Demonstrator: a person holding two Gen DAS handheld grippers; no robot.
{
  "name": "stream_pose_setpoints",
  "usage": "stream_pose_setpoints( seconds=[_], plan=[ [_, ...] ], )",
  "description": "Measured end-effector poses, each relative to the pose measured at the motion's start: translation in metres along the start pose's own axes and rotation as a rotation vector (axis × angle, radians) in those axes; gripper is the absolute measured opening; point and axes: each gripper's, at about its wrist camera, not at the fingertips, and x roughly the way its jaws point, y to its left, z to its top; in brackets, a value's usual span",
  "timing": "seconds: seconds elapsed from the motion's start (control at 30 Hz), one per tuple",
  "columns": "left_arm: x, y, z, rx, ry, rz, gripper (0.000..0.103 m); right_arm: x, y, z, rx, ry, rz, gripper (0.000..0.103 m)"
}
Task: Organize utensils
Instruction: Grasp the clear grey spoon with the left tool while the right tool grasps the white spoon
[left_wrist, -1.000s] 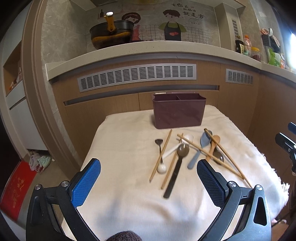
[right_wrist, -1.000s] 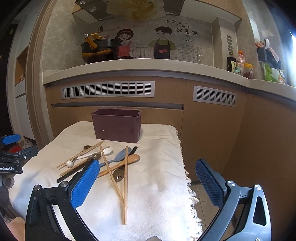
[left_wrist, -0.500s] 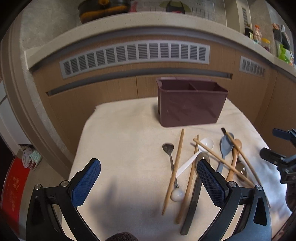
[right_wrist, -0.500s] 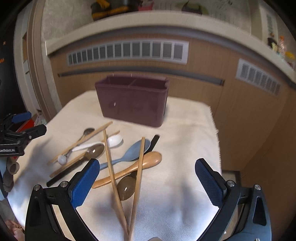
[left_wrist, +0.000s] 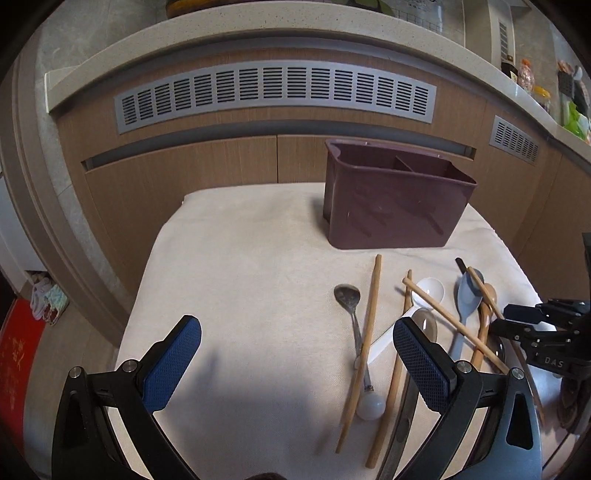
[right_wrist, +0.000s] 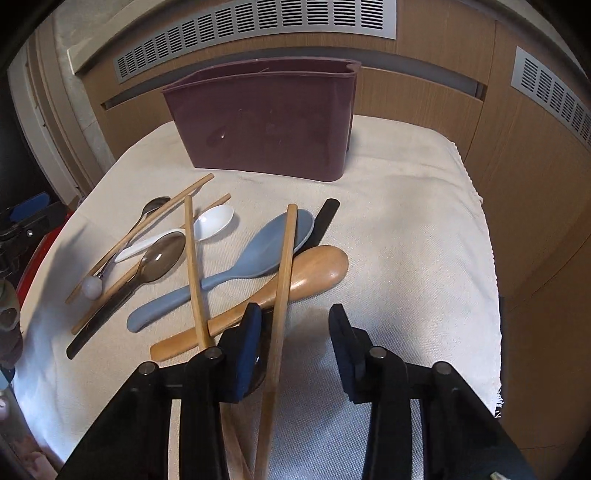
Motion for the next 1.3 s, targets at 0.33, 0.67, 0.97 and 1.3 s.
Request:
stream_pose_setpoints(
  seconds=[0.33,0.67,0.97,1.3],
  plan=[
    [-0.004,-0.005,-0.011,0.035,0.029,-0.027,0.103,-0.016,0.0,-0.013,-0.016,0.007,0.001,0.008],
    [0.004,-0.053,-0.013,0.2,0.121,-0.233,0.064,-0.032,-0.018,-0.028,0.044,-0.043,-0.026,0.008],
    [0.033,-0.081,-0.008,0.282,0.24,-0.307,0.05,-0.033,-0.019,-0.033,0.065,-0.08,-0.006,0.008],
    [0.072,-0.103,0.0,0.346,0.347,-0.229,0.037,-0.039,-0.021,-0.039,0.063,-0.101,-0.014,0.008]
  ],
)
